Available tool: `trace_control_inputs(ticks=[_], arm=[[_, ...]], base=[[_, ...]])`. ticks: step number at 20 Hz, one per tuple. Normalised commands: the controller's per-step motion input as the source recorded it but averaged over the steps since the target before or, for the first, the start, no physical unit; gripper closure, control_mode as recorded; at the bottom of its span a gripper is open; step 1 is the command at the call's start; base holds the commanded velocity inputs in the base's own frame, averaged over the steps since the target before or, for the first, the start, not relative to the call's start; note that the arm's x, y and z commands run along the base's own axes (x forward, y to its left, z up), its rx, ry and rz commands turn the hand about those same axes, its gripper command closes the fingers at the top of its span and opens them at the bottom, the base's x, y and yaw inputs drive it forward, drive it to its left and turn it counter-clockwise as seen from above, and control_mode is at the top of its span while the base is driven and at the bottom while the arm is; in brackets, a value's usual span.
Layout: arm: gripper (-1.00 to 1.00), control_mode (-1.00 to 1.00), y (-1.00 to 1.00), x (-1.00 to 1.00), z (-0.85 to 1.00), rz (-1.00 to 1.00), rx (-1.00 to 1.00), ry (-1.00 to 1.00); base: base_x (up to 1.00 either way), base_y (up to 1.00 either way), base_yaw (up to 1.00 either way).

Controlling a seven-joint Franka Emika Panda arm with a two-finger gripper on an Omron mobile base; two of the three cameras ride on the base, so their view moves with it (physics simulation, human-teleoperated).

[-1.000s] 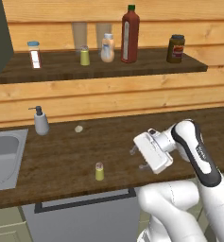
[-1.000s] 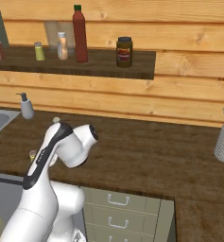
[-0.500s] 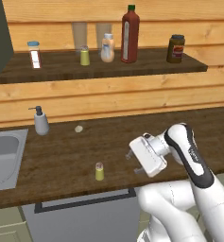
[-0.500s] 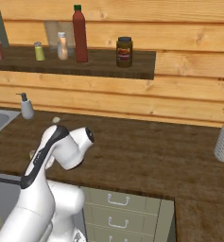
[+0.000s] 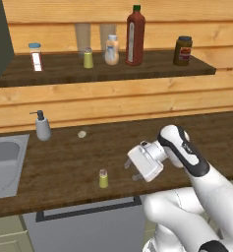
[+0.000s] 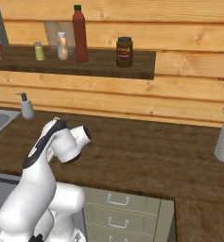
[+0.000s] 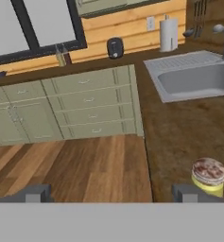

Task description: Put the shaker and condiment bottle from the counter next to their counterparts in the cabinet.

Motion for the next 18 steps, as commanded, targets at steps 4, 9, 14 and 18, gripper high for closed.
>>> trace_control_inputs(ticks=[4, 9, 14, 18], arm=[[-1.00, -1.00, 0.13, 0.10, -0.20, 0.02, 0.00, 0.02], [-1.00, -1.00, 0.12, 0.08, -0.14, 0.02, 0.00, 0.00], [-1.00, -1.00, 0.18, 0.12, -0.19, 0.00, 0.00, 0.00], [-1.00, -1.00, 0.14, 0.16, -0.21, 0.00, 0.01, 0.00]], base=[[0.00, 0.00, 0.00], [0.00, 0.00, 0.00], [0.00, 0.00, 0.00], [0.00, 0.00, 0.00]])
